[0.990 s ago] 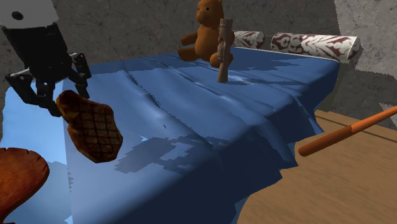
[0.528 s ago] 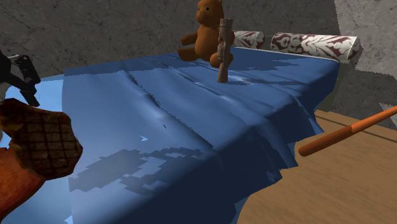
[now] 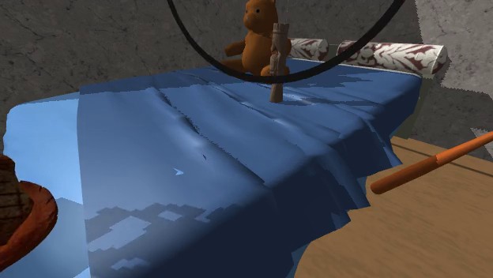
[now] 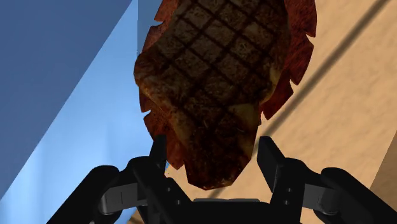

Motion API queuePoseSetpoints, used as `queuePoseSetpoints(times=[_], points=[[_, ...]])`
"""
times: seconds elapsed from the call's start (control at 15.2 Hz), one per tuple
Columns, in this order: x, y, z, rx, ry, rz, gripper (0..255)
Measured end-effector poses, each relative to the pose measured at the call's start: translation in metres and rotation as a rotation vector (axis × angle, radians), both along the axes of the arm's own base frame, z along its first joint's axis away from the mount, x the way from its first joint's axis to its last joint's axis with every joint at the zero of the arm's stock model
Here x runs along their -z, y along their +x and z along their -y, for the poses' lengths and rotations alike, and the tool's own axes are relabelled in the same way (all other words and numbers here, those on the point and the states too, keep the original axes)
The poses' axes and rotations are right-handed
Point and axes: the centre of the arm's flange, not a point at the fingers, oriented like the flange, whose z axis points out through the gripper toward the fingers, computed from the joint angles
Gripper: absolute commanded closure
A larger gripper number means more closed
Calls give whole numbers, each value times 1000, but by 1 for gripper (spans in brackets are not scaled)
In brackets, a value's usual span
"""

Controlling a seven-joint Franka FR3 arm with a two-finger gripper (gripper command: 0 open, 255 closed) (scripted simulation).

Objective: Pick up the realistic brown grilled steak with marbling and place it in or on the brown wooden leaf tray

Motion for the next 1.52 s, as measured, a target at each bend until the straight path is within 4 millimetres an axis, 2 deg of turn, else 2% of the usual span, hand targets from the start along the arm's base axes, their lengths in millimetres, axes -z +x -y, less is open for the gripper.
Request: queuePoseSetpoints(times=[0.92,1.39,1.45,1.52], points=[[73,-4,-4,1,0,0,255],[80,-3,-4,1,0,0,255],[80,-3,-4,1,0,0,0],[80,-3,-4,1,0,0,0]])
